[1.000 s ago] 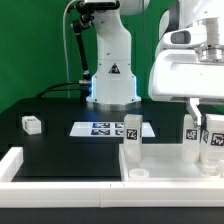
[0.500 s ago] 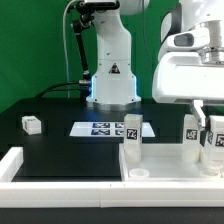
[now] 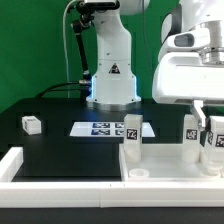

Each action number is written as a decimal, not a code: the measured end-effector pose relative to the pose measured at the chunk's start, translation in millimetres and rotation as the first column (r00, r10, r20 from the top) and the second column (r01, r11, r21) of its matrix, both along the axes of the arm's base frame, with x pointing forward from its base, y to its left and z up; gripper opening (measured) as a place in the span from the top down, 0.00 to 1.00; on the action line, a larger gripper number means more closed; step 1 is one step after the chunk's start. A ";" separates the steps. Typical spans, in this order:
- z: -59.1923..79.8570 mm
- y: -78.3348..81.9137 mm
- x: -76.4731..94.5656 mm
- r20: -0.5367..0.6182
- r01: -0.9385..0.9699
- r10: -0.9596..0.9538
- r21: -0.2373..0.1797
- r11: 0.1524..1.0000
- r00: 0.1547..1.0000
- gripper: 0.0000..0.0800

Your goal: Assemble square table

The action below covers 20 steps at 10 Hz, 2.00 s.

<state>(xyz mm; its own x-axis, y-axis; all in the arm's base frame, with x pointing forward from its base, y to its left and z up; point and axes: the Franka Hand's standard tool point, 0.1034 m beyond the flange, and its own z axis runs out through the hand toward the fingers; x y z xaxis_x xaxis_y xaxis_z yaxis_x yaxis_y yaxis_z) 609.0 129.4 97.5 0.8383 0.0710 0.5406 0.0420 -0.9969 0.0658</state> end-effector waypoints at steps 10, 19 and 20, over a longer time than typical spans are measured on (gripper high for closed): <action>-11.4 -4.4 -0.5 -0.012 -0.008 0.008 -0.018 1.000 1.000 0.64; -11.4 -4.5 -0.5 -0.012 -0.008 0.008 -0.018 1.000 1.000 0.19; -11.4 -4.4 -0.5 -0.012 -0.008 0.008 -0.018 1.000 1.000 0.19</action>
Offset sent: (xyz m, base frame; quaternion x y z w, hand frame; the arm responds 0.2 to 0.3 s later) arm 0.0025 0.0035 -0.0064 0.0004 0.0054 0.0079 1.0000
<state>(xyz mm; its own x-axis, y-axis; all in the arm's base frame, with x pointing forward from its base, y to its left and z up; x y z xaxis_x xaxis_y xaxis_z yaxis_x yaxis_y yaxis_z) 608.5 125.0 86.1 0.8443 0.0874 0.5288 0.0507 -0.9952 0.0835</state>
